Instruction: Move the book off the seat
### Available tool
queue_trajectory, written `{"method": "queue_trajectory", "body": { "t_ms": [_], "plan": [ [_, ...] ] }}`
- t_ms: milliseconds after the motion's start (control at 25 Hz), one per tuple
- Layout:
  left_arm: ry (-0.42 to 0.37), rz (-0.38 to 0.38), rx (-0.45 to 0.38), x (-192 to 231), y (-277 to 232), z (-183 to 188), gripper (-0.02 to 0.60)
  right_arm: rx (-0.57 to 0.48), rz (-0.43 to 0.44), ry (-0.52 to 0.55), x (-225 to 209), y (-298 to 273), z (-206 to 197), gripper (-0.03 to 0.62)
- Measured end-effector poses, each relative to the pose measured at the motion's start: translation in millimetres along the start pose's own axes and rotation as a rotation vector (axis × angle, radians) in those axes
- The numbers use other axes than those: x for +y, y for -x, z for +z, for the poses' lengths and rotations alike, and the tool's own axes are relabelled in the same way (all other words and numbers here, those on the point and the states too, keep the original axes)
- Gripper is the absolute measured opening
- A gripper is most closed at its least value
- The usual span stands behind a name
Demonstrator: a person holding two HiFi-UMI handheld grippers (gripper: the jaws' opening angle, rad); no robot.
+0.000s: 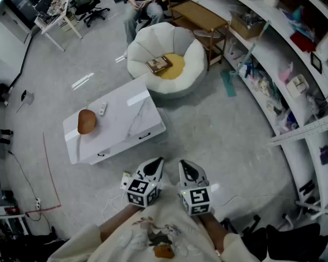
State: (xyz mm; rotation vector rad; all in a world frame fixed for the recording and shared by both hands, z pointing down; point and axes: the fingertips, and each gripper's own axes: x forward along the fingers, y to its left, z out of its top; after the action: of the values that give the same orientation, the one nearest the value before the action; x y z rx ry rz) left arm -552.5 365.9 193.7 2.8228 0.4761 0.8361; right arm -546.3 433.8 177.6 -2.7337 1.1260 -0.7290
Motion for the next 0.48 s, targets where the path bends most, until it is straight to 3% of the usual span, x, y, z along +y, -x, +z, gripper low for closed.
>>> {"method": "queue_trajectory", "body": {
  "t_ms": [480],
  "plan": [
    [0.010,-0.006,-0.005,3.5,4.2,-2.7,0.012,-0.015,-0.012,0.002,3.9,1.0,-0.7,0.006]
  ]
}}
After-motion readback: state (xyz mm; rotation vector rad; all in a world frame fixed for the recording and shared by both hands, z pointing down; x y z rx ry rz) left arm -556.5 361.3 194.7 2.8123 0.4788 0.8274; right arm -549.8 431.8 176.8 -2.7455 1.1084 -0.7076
